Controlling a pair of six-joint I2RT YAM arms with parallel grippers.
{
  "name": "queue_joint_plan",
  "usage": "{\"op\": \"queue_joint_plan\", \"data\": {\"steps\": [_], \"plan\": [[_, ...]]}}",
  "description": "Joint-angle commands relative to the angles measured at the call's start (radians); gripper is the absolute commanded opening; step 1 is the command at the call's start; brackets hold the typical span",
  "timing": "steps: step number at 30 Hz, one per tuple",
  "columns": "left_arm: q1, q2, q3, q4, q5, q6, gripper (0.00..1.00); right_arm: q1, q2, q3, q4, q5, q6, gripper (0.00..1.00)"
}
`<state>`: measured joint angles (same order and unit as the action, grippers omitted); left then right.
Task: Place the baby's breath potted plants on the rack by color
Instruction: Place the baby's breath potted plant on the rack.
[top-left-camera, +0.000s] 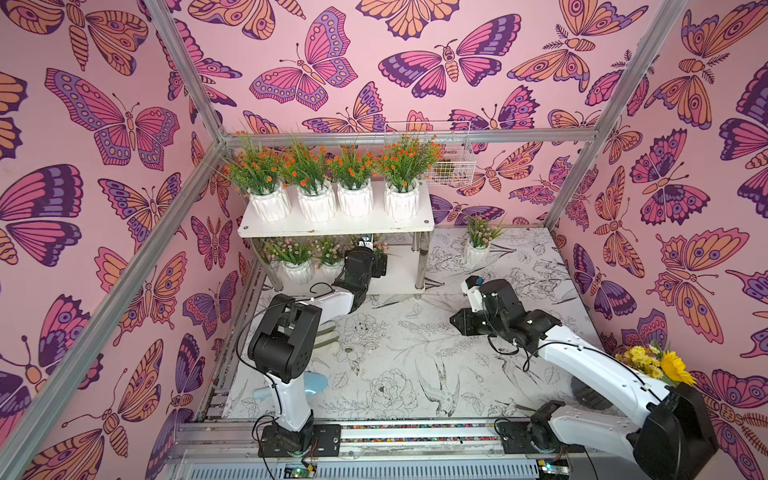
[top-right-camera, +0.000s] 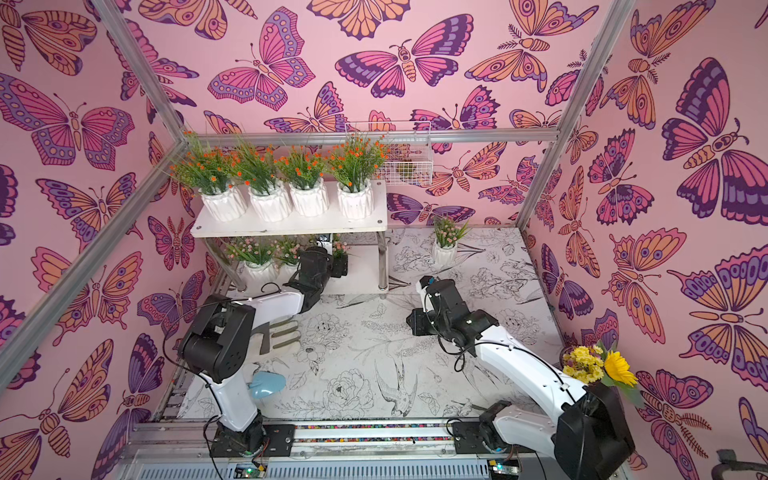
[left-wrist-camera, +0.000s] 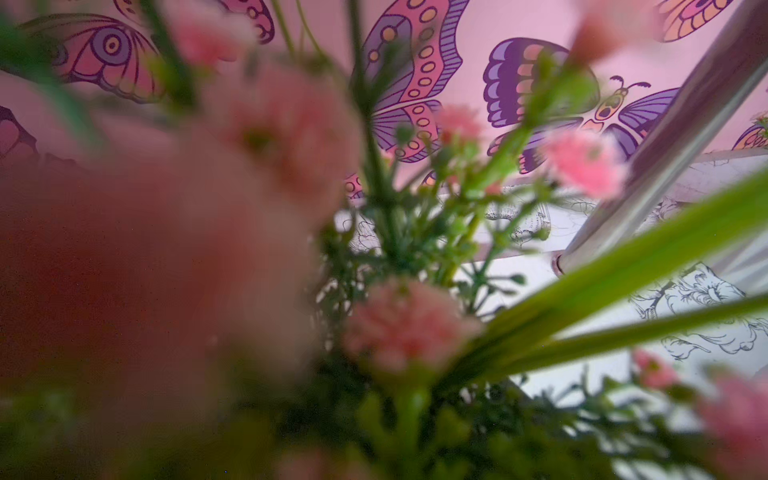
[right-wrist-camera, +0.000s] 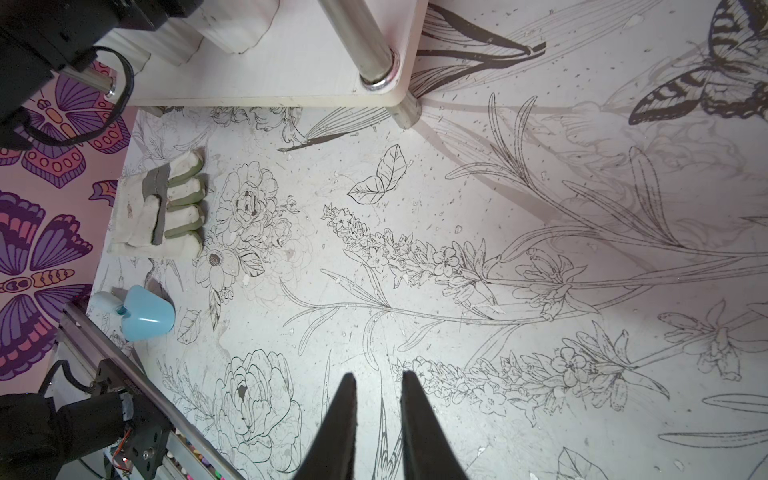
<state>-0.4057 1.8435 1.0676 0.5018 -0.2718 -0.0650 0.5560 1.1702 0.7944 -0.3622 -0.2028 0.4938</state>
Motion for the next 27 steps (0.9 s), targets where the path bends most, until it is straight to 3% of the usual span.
{"op": "queue_joint_plan", "data": {"steps": [1,14,27], "plan": [[0.007,-0.002,0.013,0.036,-0.027,-0.007,0.97,-0.007,-0.016,-0.009,0.001,-0.005,0.004,0.22],[-0.008,-0.126,-0.083,0.032,0.011,-0.037,1.0,-0.011,-0.024,-0.003,0.003,0.062,0.002,0.23],[-0.084,-0.29,-0.244,-0.004,0.002,-0.045,1.0,-0.107,0.006,0.009,0.04,0.035,-0.009,0.24]]}}
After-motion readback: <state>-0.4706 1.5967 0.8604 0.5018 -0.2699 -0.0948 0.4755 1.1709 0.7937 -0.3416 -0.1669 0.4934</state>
